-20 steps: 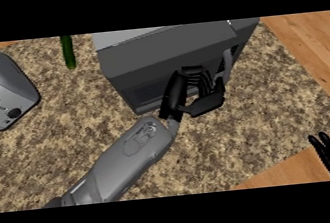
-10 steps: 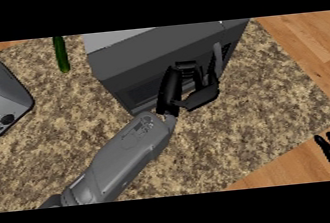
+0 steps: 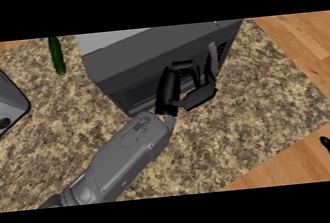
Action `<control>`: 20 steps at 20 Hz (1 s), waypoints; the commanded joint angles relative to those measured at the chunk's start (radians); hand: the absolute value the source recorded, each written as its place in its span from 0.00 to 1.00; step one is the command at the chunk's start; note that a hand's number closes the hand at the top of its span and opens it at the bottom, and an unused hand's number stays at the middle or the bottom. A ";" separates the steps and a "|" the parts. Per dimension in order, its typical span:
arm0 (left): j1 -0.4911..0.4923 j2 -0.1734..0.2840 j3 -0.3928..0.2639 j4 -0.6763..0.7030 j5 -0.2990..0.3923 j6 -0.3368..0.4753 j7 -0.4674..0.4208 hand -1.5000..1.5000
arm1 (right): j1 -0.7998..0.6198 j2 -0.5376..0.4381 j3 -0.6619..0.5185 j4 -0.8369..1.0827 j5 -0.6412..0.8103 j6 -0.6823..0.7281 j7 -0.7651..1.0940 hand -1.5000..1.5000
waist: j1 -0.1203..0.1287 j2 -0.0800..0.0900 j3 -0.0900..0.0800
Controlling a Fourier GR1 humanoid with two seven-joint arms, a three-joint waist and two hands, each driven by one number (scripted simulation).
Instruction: Pick up the milk, place it into the microwave and close the microwave
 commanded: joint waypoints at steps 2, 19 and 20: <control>-0.076 -0.003 0.025 0.079 0.025 -0.018 -0.013 1.00 | -0.009 -0.022 -0.020 -0.038 -0.021 0.025 -0.011 0.00 | -0.021 0.013 0.000; -0.092 -0.003 0.016 0.115 0.083 -0.010 -0.068 1.00 | 0.052 -0.058 -0.023 -0.089 -0.116 0.057 0.036 0.00 | -0.028 0.017 0.002; -0.091 -0.003 0.015 0.113 0.087 -0.004 -0.073 1.00 | 0.057 -0.058 -0.020 -0.083 -0.118 0.064 0.035 0.00 | -0.034 0.018 0.004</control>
